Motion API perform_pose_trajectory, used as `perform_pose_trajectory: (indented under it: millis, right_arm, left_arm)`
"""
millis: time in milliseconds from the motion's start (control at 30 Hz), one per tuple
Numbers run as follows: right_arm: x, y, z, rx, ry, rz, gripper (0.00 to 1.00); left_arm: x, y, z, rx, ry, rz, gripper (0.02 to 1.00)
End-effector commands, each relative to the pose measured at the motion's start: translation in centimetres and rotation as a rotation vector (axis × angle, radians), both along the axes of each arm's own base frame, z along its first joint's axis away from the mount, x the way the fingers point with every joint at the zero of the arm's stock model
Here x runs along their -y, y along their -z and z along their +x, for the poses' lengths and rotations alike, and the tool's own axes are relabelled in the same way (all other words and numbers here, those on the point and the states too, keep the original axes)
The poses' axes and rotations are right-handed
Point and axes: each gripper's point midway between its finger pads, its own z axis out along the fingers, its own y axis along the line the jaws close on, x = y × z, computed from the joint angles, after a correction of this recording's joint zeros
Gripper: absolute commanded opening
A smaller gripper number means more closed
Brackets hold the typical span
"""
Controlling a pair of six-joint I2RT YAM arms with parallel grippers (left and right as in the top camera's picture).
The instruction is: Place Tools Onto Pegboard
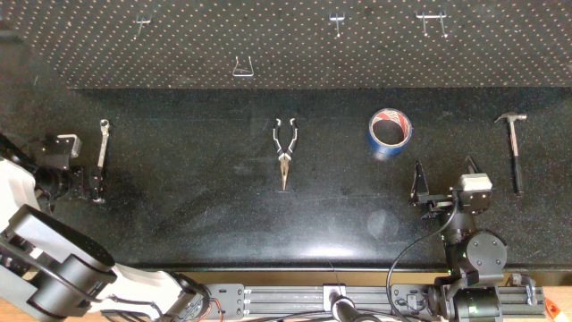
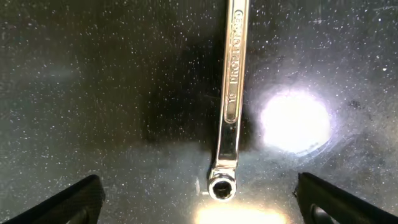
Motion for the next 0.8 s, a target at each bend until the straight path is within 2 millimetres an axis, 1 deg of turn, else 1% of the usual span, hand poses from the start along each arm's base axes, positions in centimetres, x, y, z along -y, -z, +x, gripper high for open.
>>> perform_pose_trajectory:
  millis: [33, 67, 133, 167, 267, 400, 533, 567, 600, 633, 667, 700, 733, 767, 800]
  right_arm:
    - [-0.2, 0.1, 0.0, 0.001, -0.008, -0.007, 0.936]
    - [-0.2, 0.1, 0.0, 0.001, -0.008, -0.007, 0.936]
    - [-0.2, 0.1, 0.0, 0.001, -0.008, -0.007, 0.936]
    - [-0.2, 0.1, 0.0, 0.001, -0.008, -0.007, 0.936]
    - [-0.2, 0.1, 0.0, 0.001, -0.008, -0.007, 0.936]
    - [-0.2, 0.1, 0.0, 0.001, -0.008, -0.007, 0.936]
    - [-0.2, 0.1, 0.0, 0.001, -0.008, -0.007, 0.936]
    - [-0.2, 0.1, 0.0, 0.001, -0.008, -0.007, 0.936]
    - [-0.2, 0.1, 0.0, 0.001, -0.008, -0.007, 0.936]
    - [-0.2, 0.1, 0.0, 0.001, -0.008, -0.007, 0.936]
    - [-0.2, 0.1, 0.0, 0.001, -0.008, -0.007, 0.936]
    - [-0.2, 0.1, 0.0, 0.001, -0.008, -0.007, 0.936]
    - [-0.2, 0.1, 0.0, 0.001, -0.008, -0.007, 0.936]
    - [-0.2, 0.1, 0.0, 0.001, -0.008, -0.007, 0.936]
    - [-0.2, 0.1, 0.0, 0.001, -0.008, -0.007, 0.936]
  left_arm:
    - [-0.3, 1.6, 1.1, -0.048, 0.028, 0.022, 0.993]
    - [0.3, 2.0, 1.7, -0.051, 0.044, 0.011, 0.991]
    - [0.2, 2.2, 2.8, -0.022, 0.015, 0.016, 0.993]
    - [0.2, 2.3, 3.0, -0.020, 0.019, 0.019, 0.996]
    - [0.4, 3.1, 2.9, -0.036, -0.005, -0.004, 0.993]
    - [0.5, 3.7, 2.8, -0.044, -0.052, -0.022, 0.996]
    - [0.5, 3.8, 2.8, -0.046, -0.052, -0.023, 0.996]
    - [0.5, 3.8, 2.8, -0.046, -0.052, -0.023, 0.936]
    - [0.5, 3.8, 2.8, -0.046, -0.052, -0.023, 0.801]
    - [0.5, 3.8, 2.8, -0.046, -0.052, -0.023, 0.610]
    - [0.6, 3.8, 2.7, -0.049, -0.052, -0.027, 0.358]
    - [0.6, 3.8, 2.7, -0.051, -0.052, -0.029, 0.220]
    - [0.7, 3.8, 2.6, -0.053, -0.052, -0.031, 0.110]
    - [0.7, 3.8, 2.5, -0.056, -0.052, -0.034, 0.056]
    - [0.7, 3.8, 2.5, -0.057, -0.052, -0.034, 0.049]
